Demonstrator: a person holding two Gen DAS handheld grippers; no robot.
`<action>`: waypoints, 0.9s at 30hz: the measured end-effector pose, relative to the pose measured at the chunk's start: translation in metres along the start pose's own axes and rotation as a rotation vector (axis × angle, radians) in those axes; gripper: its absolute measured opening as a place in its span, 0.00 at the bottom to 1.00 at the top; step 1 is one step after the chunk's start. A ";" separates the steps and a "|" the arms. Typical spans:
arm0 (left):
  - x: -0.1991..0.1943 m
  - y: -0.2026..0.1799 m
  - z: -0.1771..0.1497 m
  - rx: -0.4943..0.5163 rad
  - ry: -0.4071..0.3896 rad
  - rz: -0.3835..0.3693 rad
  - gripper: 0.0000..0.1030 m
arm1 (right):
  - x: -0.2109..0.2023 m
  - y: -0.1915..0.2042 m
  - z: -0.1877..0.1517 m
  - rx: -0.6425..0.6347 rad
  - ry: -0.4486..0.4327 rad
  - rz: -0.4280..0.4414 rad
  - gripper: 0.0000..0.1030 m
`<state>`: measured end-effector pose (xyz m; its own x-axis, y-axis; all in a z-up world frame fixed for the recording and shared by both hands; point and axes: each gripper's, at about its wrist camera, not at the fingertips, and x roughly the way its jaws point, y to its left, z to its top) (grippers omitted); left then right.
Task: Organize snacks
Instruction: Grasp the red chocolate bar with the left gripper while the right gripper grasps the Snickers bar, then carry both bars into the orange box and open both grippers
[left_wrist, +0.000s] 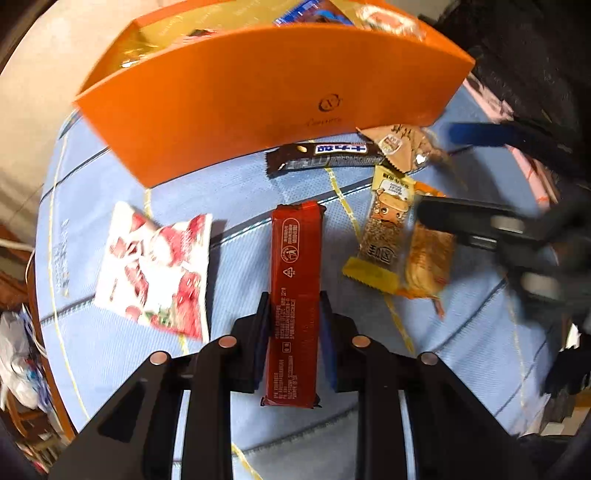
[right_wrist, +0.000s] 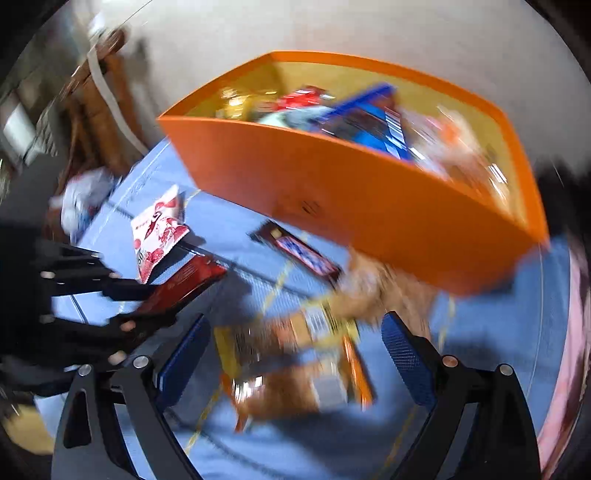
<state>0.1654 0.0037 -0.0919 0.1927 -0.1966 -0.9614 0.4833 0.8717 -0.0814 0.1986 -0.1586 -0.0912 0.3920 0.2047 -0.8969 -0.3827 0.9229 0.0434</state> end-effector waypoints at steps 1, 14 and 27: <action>-0.004 0.005 -0.003 -0.016 -0.003 -0.010 0.23 | 0.013 0.003 0.009 -0.050 0.030 -0.001 0.89; -0.013 0.024 -0.029 -0.102 0.017 -0.055 0.23 | 0.075 -0.008 0.037 -0.163 0.170 -0.069 0.51; -0.014 0.022 -0.015 -0.119 0.001 -0.059 0.23 | 0.039 -0.003 0.024 0.007 0.156 0.159 0.17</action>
<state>0.1602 0.0327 -0.0842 0.1661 -0.2491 -0.9541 0.3888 0.9057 -0.1688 0.2351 -0.1454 -0.1154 0.1931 0.2959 -0.9355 -0.4231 0.8854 0.1927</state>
